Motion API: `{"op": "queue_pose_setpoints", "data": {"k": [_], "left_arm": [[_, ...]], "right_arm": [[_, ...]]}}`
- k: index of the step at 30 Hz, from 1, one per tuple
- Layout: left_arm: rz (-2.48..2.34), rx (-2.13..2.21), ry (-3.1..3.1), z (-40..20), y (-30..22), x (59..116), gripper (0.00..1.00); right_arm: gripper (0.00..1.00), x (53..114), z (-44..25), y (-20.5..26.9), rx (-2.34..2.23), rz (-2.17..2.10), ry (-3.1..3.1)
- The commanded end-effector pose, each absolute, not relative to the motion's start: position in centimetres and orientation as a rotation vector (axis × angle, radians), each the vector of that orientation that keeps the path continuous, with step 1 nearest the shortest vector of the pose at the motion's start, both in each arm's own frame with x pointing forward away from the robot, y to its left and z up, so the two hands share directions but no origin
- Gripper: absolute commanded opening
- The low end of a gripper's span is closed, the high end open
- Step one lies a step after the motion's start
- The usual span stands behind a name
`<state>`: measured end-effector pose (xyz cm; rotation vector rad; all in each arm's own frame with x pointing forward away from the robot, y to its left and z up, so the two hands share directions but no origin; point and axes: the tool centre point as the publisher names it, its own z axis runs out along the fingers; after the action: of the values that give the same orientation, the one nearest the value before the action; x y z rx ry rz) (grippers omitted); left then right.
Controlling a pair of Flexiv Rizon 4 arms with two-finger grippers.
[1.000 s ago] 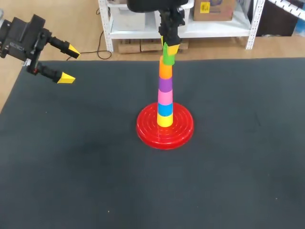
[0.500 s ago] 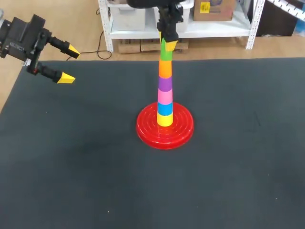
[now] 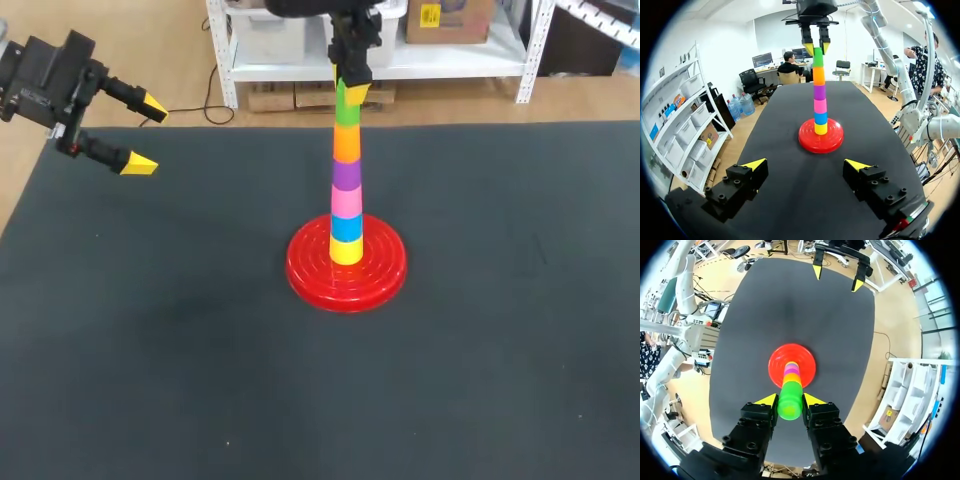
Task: Pick up and stack the cylinders on the red base in this order: pink,purple,orange,green
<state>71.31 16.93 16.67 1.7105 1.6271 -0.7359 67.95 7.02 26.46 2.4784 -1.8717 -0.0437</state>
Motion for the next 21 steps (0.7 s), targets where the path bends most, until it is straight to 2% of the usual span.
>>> {"op": "queue_pose_setpoints", "data": {"k": [1, 21], "left_arm": [[-0.736, 1.712, 1.626, 16.6, 17.0, 71.4, 1.00], [-0.736, 1.712, 1.626, 16.6, 17.0, 71.4, 1.00]], "right_arm": [[0.00, 68.3, 26.2, 7.2, 2.471, -0.051, -1.869], [0.00, 68.2, 24.8, 7.1, 2.439, -0.094, -1.861]]}}
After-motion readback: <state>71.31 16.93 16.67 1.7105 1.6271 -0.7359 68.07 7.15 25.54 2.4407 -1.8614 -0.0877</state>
